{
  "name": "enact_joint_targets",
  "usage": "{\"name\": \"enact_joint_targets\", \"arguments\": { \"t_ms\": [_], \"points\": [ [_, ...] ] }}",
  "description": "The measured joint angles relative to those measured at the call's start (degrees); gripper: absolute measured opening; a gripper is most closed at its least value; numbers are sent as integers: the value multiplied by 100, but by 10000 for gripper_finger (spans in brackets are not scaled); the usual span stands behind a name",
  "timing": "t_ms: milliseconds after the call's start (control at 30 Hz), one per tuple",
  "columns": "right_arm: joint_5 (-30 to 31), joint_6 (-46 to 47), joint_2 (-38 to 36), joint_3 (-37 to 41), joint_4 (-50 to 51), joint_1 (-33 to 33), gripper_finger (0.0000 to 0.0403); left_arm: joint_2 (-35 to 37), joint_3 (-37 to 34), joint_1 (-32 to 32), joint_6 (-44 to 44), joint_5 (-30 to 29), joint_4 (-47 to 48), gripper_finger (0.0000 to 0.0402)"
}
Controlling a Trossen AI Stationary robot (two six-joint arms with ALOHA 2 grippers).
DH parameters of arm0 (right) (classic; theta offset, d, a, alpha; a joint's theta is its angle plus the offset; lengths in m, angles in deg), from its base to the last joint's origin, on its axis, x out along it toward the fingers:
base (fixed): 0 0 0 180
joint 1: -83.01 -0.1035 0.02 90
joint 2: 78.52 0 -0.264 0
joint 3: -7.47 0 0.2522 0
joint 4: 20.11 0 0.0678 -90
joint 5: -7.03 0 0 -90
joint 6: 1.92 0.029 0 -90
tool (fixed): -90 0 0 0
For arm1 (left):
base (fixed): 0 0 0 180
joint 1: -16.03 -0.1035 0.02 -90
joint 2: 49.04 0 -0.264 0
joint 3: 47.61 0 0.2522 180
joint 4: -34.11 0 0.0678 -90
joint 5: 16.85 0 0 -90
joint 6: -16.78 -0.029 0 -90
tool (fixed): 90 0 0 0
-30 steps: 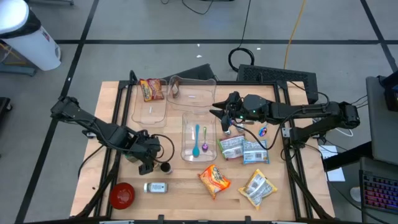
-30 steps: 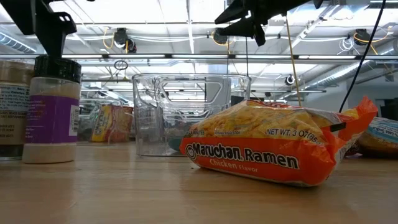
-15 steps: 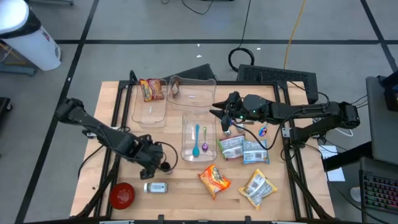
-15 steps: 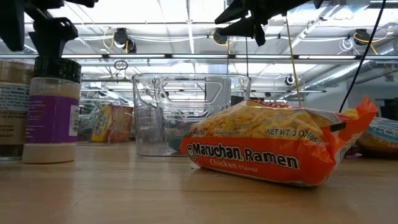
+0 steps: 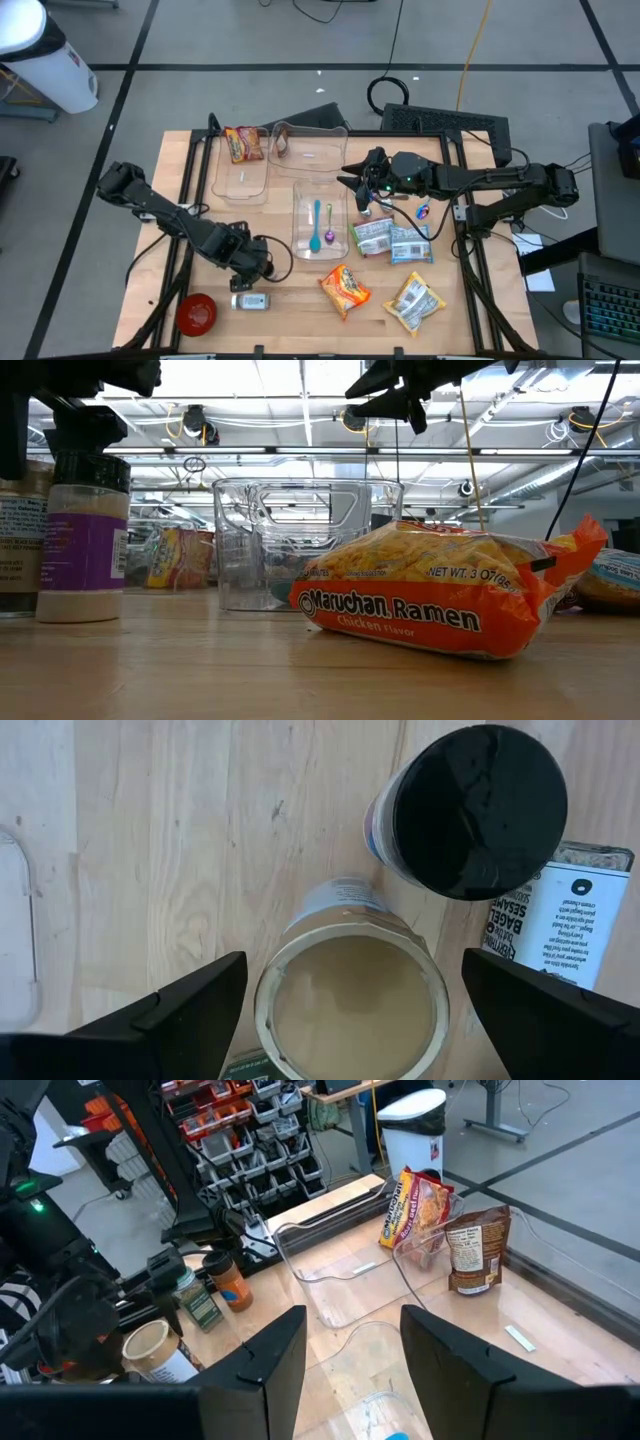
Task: Pick & Place Food Item
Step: Put the gold seasoning bottle into the top right transparent bin
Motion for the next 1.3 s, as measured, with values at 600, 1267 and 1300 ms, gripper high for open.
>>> {"name": "enact_joint_targets", "arguments": {
  "t_ms": [600,1267,1300],
  "points": [
    [-1,0,0,0,1,-2,155,5,0,-13,4,79,37,284],
    [-1,2,0,0,-78,-3,155,746,-2,-423,-81,-7,1563,275],
    [-1,2,0,0,-80,-4,155,877,-2,-479,-74,1,1572,275]
  ]
}}
